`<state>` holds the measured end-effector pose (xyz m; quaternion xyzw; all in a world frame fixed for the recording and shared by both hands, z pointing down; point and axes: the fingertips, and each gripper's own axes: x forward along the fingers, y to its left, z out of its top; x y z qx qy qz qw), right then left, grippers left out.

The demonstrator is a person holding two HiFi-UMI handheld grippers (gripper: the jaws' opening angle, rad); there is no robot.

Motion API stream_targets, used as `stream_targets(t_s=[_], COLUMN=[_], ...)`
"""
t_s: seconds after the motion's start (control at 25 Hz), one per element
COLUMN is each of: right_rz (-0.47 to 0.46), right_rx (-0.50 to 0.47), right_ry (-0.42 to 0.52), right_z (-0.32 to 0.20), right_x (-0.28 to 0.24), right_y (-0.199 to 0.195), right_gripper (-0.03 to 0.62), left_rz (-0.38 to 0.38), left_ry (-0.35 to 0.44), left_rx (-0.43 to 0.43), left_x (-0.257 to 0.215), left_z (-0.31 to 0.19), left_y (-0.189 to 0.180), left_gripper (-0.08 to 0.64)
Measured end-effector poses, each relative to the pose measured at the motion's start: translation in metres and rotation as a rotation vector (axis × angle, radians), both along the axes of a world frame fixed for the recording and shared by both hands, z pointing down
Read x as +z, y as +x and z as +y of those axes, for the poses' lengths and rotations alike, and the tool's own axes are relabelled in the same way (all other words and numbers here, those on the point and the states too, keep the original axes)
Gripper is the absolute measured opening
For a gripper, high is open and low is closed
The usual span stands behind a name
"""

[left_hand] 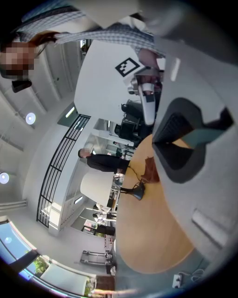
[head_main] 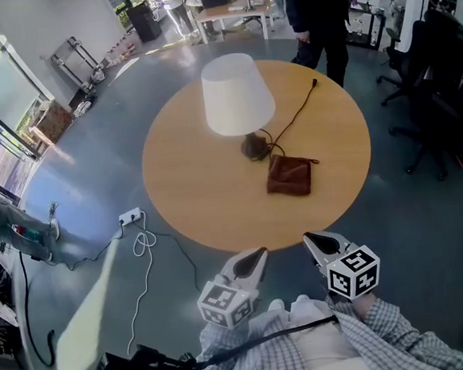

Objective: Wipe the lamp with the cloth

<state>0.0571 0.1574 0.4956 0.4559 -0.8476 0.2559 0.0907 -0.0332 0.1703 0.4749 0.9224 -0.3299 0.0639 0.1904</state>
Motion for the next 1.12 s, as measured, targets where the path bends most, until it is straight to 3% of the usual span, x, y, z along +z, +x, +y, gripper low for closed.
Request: stream_targets(t_s=[0.8,1.12], right_rz=[-0.027,-0.031], right_rx=[0.009,-0.001], right_ry=[0.004,0.013], right_z=[-0.001,-0.018], right_x=[-0.005,-0.005], right_y=[0.055,0.063], right_gripper=[0.005,0.005], left_rz=[0.03,0.061], left_ry=[0.026,0.011], left_rx=[-0.112,-0.127], left_x=[-0.012,-0.007], left_z=[-0.004,-0.028], left_y=[0.018,0.024], left_gripper=[0.005,0.005])
